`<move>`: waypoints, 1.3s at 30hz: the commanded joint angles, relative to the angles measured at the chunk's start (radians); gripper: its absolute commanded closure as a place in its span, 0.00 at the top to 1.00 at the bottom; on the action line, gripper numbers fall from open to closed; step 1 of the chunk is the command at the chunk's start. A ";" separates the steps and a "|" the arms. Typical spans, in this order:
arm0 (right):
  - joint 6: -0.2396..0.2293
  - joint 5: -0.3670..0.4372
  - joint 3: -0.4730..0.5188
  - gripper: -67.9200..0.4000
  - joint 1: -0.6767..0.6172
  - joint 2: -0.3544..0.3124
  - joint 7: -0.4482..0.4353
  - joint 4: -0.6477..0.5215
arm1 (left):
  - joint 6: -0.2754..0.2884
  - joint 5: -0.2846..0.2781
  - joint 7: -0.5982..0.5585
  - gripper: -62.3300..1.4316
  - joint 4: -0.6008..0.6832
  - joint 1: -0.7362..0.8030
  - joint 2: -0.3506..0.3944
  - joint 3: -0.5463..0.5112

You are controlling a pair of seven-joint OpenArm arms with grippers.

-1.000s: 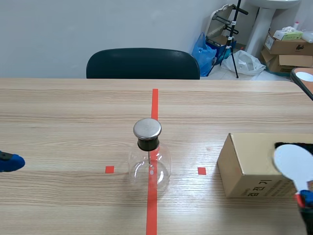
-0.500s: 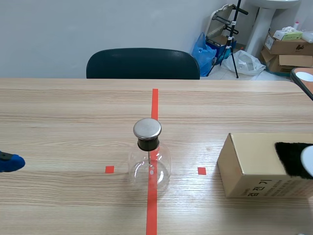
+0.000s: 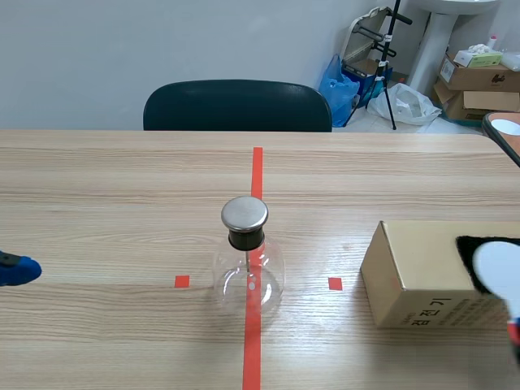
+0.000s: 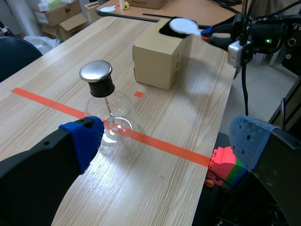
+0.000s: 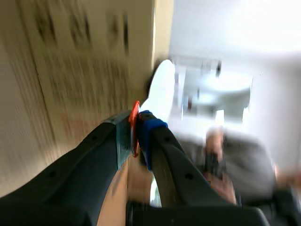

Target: Do the electroscope experiment

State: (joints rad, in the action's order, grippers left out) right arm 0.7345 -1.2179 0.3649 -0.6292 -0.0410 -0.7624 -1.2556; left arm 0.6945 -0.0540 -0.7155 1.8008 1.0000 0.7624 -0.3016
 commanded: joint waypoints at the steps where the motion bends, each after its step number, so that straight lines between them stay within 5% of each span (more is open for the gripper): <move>1: 0.048 0.011 0.001 0.02 -0.009 -0.003 0.071 0.000 | 0.002 -0.014 -0.021 0.91 0.005 -0.001 -0.003 -0.004; 3: 0.048 0.009 0.001 0.02 -0.014 -0.003 0.211 0.000 | 0.002 -0.014 -0.020 0.91 0.005 -0.001 -0.002 -0.004; 5: 0.048 0.005 0.004 0.02 -0.016 -0.003 0.251 0.000 | 0.002 -0.014 -0.020 0.91 0.005 -0.001 -0.002 -0.004; 10: 0.048 0.014 0.004 0.02 -0.016 -0.003 -0.011 0.000 | 0.002 -0.014 -0.020 0.91 0.005 0.000 -0.003 -0.004; 15: 0.048 0.011 0.011 0.02 -0.022 0.002 0.232 0.000 | 0.002 -0.014 -0.020 0.91 0.005 0.000 -0.002 -0.004; 20: 0.048 0.011 0.012 0.02 -0.013 0.000 -0.011 0.000 | 0.002 -0.014 -0.020 0.91 0.005 0.000 -0.003 -0.004; 25: 0.048 0.010 0.016 0.02 -0.019 0.000 0.232 0.000 | 0.002 -0.014 -0.020 0.91 0.005 0.000 -0.002 -0.004; 30: 0.048 0.003 0.014 0.02 -0.008 0.001 0.015 0.000 | 0.002 -0.014 -0.021 0.91 0.005 0.000 -0.003 -0.004; 35: 0.048 0.005 0.015 0.02 -0.010 0.002 0.240 0.000 | 0.002 -0.014 -0.020 0.91 0.005 -0.001 -0.002 -0.004; 39: 0.048 -0.008 0.013 0.02 -0.005 0.002 0.033 0.000 | 0.002 -0.014 -0.021 0.91 0.005 -0.001 -0.002 -0.004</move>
State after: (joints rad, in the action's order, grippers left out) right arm 0.7345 -1.2228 0.3870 -0.6403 -0.0357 -0.6991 -1.2549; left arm 0.6945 -0.0540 -0.7151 1.8008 1.0000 0.7624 -0.3016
